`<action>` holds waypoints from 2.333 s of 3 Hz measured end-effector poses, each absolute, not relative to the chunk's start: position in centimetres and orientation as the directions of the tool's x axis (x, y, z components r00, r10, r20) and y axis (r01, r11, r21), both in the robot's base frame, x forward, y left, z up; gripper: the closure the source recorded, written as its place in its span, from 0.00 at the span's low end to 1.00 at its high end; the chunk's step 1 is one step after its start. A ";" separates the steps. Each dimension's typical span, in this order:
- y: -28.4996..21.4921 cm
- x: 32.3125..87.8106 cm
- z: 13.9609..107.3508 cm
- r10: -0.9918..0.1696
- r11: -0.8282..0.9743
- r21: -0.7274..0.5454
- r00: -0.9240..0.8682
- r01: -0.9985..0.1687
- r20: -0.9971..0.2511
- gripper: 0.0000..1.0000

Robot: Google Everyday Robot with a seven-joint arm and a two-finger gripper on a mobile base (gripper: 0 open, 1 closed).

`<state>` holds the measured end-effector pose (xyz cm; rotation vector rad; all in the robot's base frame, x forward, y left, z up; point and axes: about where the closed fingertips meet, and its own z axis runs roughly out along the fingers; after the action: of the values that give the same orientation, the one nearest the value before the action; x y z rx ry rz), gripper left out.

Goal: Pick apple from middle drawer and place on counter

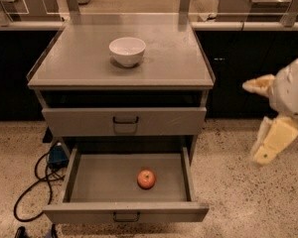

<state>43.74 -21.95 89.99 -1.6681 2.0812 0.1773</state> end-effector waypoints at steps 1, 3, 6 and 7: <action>-19.7 43.0 79.1 -0.758 0.241 -0.069 -0.143 -0.968 -0.637 0.00; -10.0 42.0 64.2 -0.461 0.211 0.050 -0.144 -0.976 -0.876 0.00; -5.1 45.7 57.3 -0.469 0.270 0.078 -0.202 -0.960 -0.860 0.00; -6.4 48.9 57.8 -0.341 0.371 0.048 -0.185 -0.927 -0.922 0.00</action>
Offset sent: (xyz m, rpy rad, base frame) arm -0.0277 0.1220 -0.3233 1.0231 0.0740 0.2216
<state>48.86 -6.42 57.80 -1.1267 1.7241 0.8100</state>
